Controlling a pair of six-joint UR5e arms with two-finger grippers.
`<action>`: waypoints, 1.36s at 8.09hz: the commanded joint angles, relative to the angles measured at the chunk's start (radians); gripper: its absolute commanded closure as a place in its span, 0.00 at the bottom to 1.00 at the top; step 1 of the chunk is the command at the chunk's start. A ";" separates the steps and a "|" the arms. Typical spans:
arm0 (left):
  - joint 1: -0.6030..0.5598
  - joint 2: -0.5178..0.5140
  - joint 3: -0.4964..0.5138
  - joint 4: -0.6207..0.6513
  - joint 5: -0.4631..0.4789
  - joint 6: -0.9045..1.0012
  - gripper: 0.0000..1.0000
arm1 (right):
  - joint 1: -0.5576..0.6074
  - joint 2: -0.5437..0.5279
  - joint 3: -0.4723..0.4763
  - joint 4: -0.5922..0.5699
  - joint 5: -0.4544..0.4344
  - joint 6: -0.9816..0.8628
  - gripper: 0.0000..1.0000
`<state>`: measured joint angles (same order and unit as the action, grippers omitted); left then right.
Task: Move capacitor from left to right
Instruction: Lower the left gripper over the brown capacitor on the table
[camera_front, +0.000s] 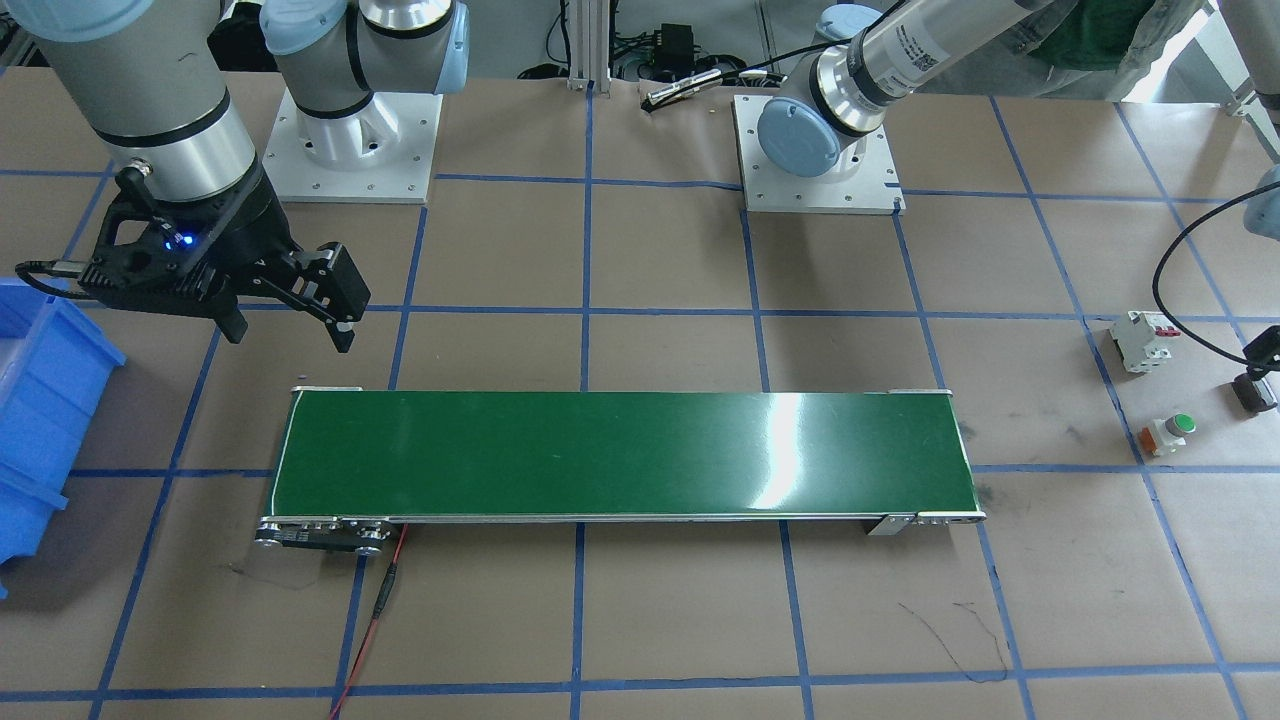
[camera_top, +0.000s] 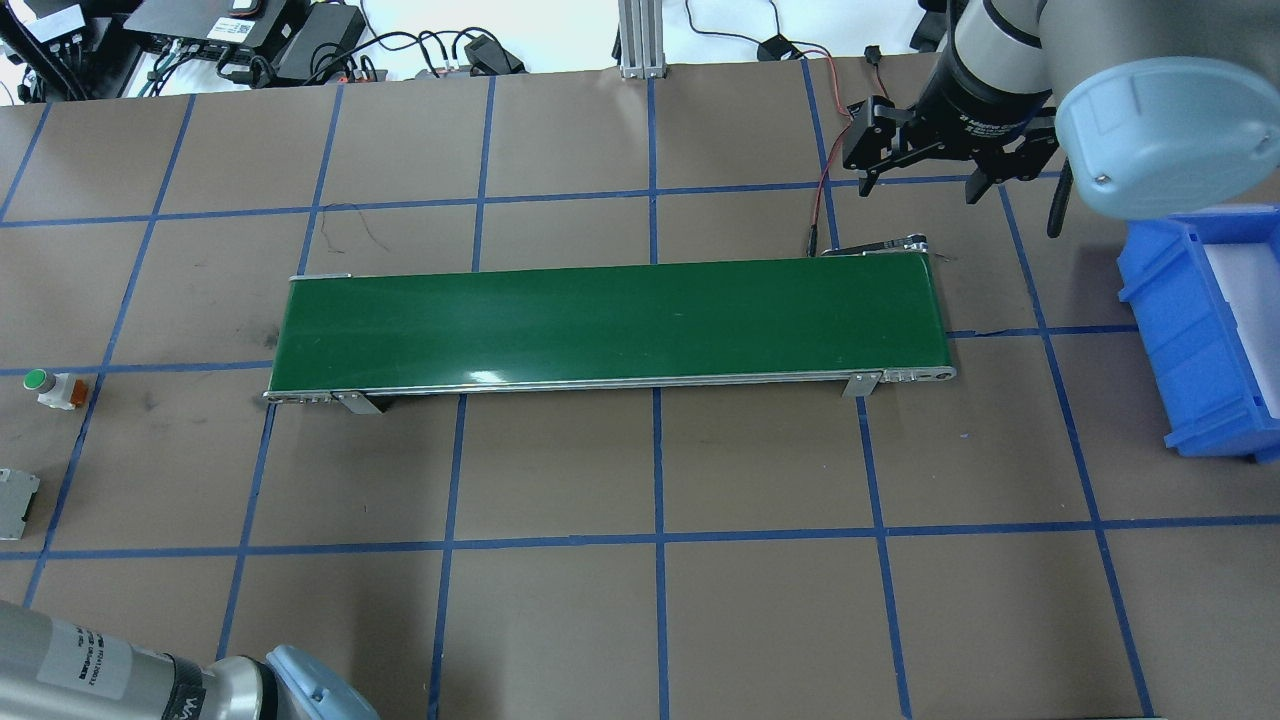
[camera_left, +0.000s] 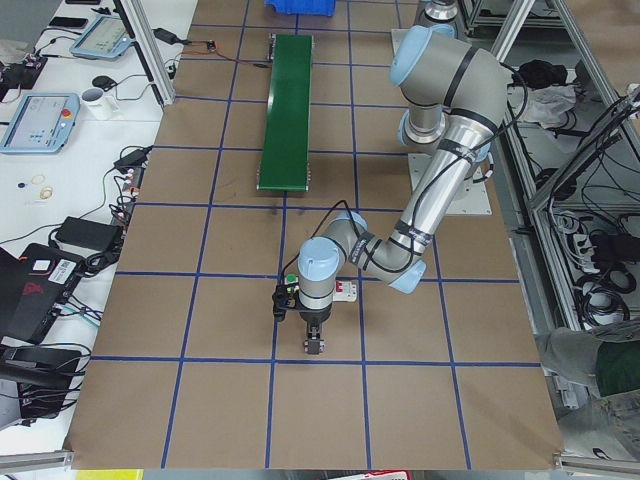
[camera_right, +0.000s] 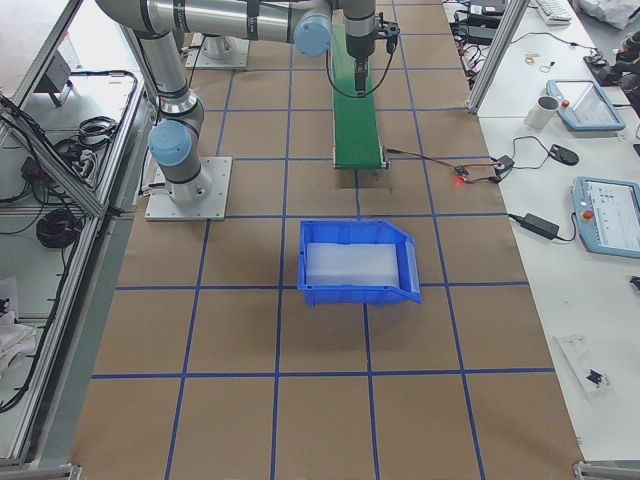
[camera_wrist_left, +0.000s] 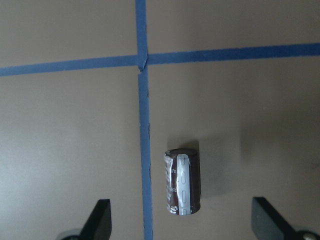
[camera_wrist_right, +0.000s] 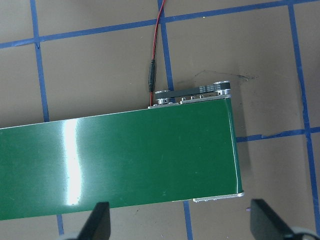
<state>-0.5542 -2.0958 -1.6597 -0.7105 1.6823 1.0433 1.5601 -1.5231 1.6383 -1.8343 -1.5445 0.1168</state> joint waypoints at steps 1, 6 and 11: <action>0.003 -0.042 0.000 0.008 -0.059 0.003 0.00 | 0.000 0.000 0.000 0.000 0.003 0.003 0.00; 0.029 -0.081 0.014 0.008 -0.055 0.072 0.04 | -0.002 0.001 0.000 -0.002 0.007 0.004 0.00; 0.048 -0.095 0.006 0.008 -0.055 0.087 0.09 | 0.000 0.003 0.002 -0.002 0.009 0.004 0.00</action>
<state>-0.5079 -2.1801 -1.6509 -0.7025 1.6277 1.1296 1.5593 -1.5202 1.6396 -1.8362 -1.5357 0.1212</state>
